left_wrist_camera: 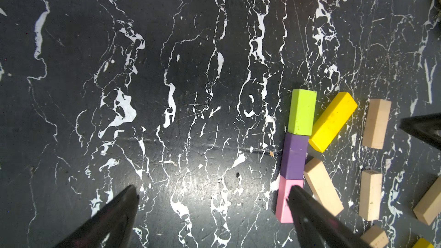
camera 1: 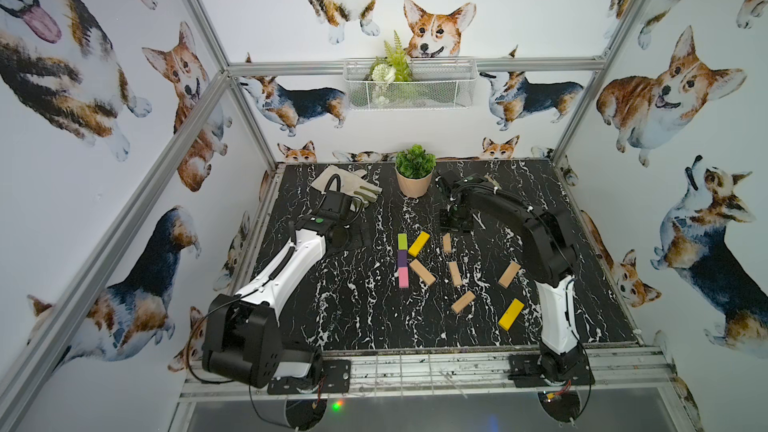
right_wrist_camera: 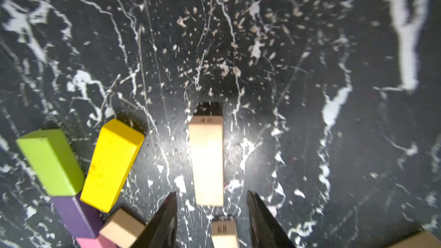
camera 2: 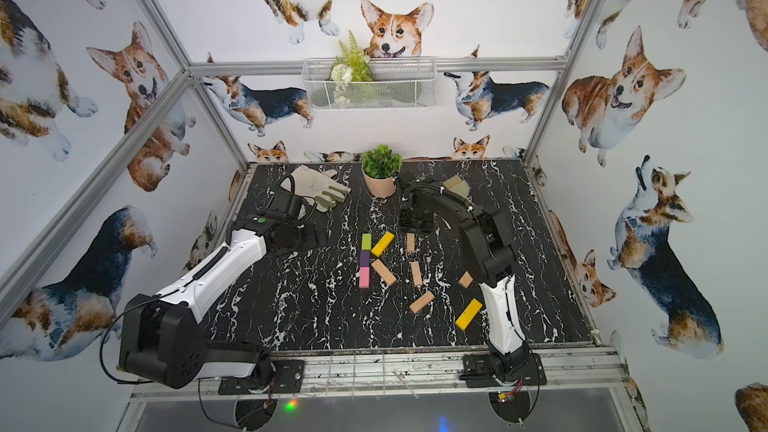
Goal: Assemble the letter k with building blocks
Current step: Place the building block at the center of the board, then pick up the building block from the center of the board.
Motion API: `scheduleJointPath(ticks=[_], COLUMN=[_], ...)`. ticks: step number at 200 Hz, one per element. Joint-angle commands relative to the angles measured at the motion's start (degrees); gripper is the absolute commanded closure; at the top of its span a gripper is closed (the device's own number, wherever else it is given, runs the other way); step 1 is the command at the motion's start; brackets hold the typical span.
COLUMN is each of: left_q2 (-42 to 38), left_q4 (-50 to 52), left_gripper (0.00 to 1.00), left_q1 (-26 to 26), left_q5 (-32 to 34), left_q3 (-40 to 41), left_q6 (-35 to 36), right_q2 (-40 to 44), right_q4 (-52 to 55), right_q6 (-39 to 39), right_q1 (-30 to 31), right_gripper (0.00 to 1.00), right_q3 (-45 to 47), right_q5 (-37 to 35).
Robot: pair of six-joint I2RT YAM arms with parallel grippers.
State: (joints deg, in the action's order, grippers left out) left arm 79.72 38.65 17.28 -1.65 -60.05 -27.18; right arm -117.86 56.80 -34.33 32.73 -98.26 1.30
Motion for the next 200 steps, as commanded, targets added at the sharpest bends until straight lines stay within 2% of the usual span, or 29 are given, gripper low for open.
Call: scheduleJointPath(ticks=[1, 24, 58, 90, 108, 124, 141, 155, 181, 200], left_q2=[-0.17, -1.14, 1.41, 10.00, 17.80, 25.69, 34.39, 39.62, 43.74, 45.28], left_q4=[-1.12, -2.55, 0.78, 1.53, 3.86, 7.59, 14.03, 16.13, 14.12, 13.52], left_gripper=[0.00, 0.00, 0.04, 0.10, 0.15, 0.23, 0.25, 0.25, 0.26, 0.28], left_q1=[0.00, 2.83, 17.86, 29.52, 34.05, 37.51, 40.02, 40.60, 40.55, 40.69], left_q5=[-2.12, -2.23, 8.11, 11.62, 12.93, 13.17, 13.74, 10.38, 3.77, 2.16], left_q3=[0.26, 1.34, -2.67, -9.88, -16.38, -24.23, -34.99, -41.01, -42.83, -43.72], left_q6=[0.37, 0.34, -4.01, -12.68, -15.34, -16.09, -16.30, -17.73, -23.02, -25.78], right_q2=[7.30, 14.22, 33.62, 46.46, 49.35, 50.43, 51.05, 51.33, 52.06, 52.86], right_q4=[0.07, -0.96, -10.37, -12.80, -12.27, -11.15, -10.92, -10.57, -10.02, -9.69], right_q6=[-1.79, -3.44, -10.93, -13.82, -13.29, -12.33, -12.16, -12.03, -11.29, -11.01], right_q1=[1.55, 2.25, -0.68, -10.28, -15.79, -17.09, -17.48, -17.62, -17.72, -17.70], right_gripper=[0.50, 0.49, 0.44, 0.41, 0.41, 0.41, 0.41, 0.41, 0.40, 0.40], right_q3=[5.44, 13.62, 31.48, 40.91, 42.99, 43.40, 43.61, 43.58, 43.39, 43.88], right_q5=[-2.08, -3.93, -12.74, -12.19, -9.28, -9.08, -8.63, -8.57, -8.80, -8.96])
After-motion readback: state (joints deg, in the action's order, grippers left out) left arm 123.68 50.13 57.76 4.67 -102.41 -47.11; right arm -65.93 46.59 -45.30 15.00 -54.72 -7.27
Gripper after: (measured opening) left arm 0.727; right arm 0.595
